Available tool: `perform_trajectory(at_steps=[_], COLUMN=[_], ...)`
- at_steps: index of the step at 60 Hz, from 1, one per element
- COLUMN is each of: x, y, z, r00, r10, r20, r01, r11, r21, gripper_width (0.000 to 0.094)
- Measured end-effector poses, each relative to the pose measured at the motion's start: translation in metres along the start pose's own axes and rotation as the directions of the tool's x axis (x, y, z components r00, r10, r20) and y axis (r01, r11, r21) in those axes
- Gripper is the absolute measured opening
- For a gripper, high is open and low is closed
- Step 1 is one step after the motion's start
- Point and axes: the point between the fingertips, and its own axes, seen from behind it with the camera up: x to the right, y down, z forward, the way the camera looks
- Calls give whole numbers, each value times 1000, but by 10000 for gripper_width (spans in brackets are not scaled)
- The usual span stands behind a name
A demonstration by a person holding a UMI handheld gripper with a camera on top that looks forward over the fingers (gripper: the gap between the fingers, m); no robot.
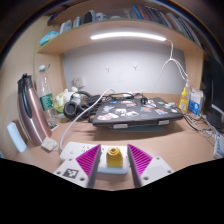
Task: Unplug charger
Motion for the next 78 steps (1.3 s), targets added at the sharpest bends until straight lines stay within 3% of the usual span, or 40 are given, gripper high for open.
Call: perform_trajectory(at_steps=[4, 5, 14, 20, 36, 40, 45, 52, 61, 73, 78], x=[2, 4, 4, 3, 0, 0, 14, 20, 65, 106, 112], y=[8, 6, 4, 2, -1, -34, -92, -135, -122, -29, -2], z=[8, 8, 11, 12, 10, -6, -41, -76, -91, -65, -55], r00=[1000, 999, 995, 995, 998, 998, 990, 991, 980, 981, 986], r10=[-18, -29, -85, -89, -59, -68, -103, -91, -106, -112, -104], r20=[-19, -29, -47, -46, -3, -14, -97, -95, -167, -161, -127], r01=[17, 28, 85, 89, 59, 70, 127, 119, 153, 120, 102], r11=[999, 999, 996, 996, 998, 988, 949, 925, 942, 992, 994], r21=[-37, -31, -12, 4, 22, 140, 289, 361, 297, 40, -27], gripper_width=[423, 337, 275, 184, 168, 166, 165, 164, 165, 171, 177])
